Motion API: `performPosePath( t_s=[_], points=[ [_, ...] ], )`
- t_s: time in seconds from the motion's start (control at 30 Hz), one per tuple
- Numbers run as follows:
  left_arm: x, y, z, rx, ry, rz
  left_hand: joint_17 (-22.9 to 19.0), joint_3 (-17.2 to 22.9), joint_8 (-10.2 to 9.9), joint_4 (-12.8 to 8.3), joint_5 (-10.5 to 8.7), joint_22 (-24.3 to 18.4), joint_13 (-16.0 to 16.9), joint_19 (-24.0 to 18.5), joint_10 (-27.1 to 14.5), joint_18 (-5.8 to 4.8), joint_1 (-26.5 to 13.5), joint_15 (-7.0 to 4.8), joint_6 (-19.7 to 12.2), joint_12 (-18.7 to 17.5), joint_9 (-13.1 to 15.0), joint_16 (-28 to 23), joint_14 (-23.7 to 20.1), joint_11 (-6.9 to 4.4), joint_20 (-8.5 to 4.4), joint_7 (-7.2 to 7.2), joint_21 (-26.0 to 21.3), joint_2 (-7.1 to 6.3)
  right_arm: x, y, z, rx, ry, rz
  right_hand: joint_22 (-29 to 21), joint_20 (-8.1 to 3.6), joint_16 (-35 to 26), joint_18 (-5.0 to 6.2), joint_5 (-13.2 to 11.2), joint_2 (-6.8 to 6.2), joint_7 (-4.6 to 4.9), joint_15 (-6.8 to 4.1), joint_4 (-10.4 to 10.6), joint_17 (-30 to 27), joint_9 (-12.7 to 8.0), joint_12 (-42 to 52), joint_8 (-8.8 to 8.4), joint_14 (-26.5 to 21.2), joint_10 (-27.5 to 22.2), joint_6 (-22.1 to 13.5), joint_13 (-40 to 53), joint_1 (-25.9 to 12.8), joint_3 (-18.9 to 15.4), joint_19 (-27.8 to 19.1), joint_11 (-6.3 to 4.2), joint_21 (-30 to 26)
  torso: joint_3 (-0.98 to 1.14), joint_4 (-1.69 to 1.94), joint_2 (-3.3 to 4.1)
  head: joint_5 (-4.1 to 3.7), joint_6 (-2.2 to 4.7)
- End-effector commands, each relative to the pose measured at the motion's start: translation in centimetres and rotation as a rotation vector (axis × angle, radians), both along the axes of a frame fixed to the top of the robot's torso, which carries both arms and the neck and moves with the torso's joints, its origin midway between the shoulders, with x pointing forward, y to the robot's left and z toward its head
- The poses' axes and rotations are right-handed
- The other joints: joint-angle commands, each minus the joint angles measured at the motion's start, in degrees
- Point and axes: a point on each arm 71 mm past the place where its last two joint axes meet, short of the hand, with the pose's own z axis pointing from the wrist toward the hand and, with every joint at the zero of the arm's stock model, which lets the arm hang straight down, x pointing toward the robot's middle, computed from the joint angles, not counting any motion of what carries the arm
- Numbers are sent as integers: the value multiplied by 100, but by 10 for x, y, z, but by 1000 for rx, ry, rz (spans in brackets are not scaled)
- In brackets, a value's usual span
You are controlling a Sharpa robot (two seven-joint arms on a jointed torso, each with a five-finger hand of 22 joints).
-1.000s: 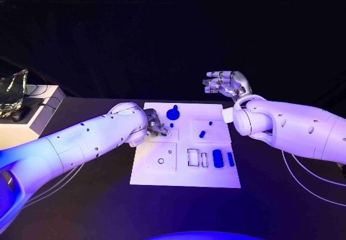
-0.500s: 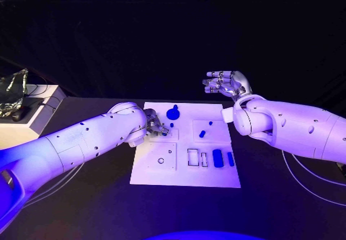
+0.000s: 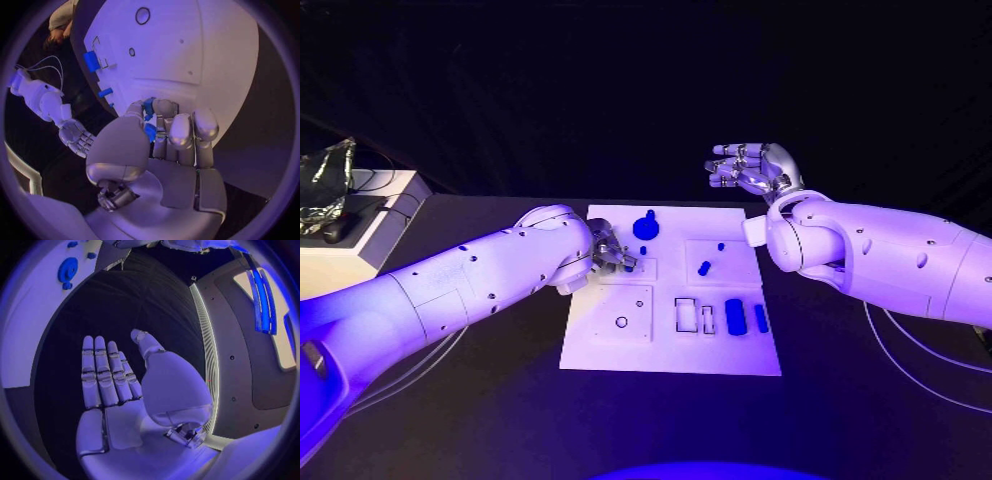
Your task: Assemble the parts on the task board
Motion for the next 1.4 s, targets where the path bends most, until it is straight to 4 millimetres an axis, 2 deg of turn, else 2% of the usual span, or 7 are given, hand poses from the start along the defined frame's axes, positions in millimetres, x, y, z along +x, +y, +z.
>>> performPosePath(
  t_s=[0.03,0.2,0.4,0.5,0.8,1.0,1.4],
  points=[
    [-3,0,-7,11,34,0,3,-226,24,16,-7,43,-8,32,1,-85,16,11,6,32,6,1,-8,40,-14,37,-33,93,0,1,0,1,-3,18,-7,1,-7,33,23,19,55,16,-40,-8,-7,-8,-37,-48,-52,-59,-8,19,8,-23,5,14,2,4,-1,0,1],
    [-3,2,-7,13,34,4,10,-363,39,89,-207,64,-7,48,10,-82,-12,11,13,46,17,8,-8,42,-7,42,-22,49,-1,1,-1,1,-2,17,-7,2,-7,33,23,20,56,16,-43,-8,-8,-8,-37,-50,-53,-62,-8,18,6,-25,6,13,0,2,-1,-1,2],
    [-3,3,-6,14,31,10,34,-352,75,194,-307,86,-6,56,6,-79,-22,12,1,70,55,31,-7,43,-3,43,-14,-35,-1,0,-1,0,-2,15,-10,9,-9,28,22,18,61,24,-66,-10,-9,-8,-39,-77,-62,-90,-8,24,-5,-49,9,3,-1,-1,3,-4,4],
    [-3,4,-6,15,30,12,44,-314,90,277,-631,99,-9,66,10,-76,-61,11,4,83,67,40,-4,42,4,41,-5,-61,-1,0,-1,0,-1,15,-18,30,-8,8,27,19,62,33,-74,-9,-9,-8,-39,-107,-73,-102,-8,23,-8,-108,14,-30,-2,-1,2,-6,5],
    [-3,5,-6,15,29,16,49,-120,123,466,-1026,129,-43,75,0,-62,-110,13,-10,118,90,47,-5,44,23,42,-14,-214,-1,0,-2,0,0,15,-11,43,-8,6,32,27,71,45,-92,-10,-11,-8,-40,-146,-94,-143,-8,24,-20,-140,23,-45,-2,4,1,-11,-5],
    [-4,6,-5,12,26,20,62,58,127,560,-1481,150,-59,85,2,-61,-277,12,-3,136,82,59,-1,43,25,39,-12,-359,-1,0,-2,0,1,16,-10,51,-8,1,37,33,70,48,-101,-10,-11,-8,-41,-152,-95,-145,-8,20,-28,-163,23,-56,2,5,-2,-9,3],
    [-7,10,0,-47,36,34,26,156,132,574,-1566,146,-80,69,-24,-52,-384,15,-30,144,81,29,-11,50,35,47,-57,-442,-2,-2,-3,-1,2,15,-10,56,-8,-9,39,40,70,49,-111,-10,-10,-7,-40,-153,-94,-142,-7,14,-35,-188,23,-68,-1,-2,3,-9,17]
  ],
)
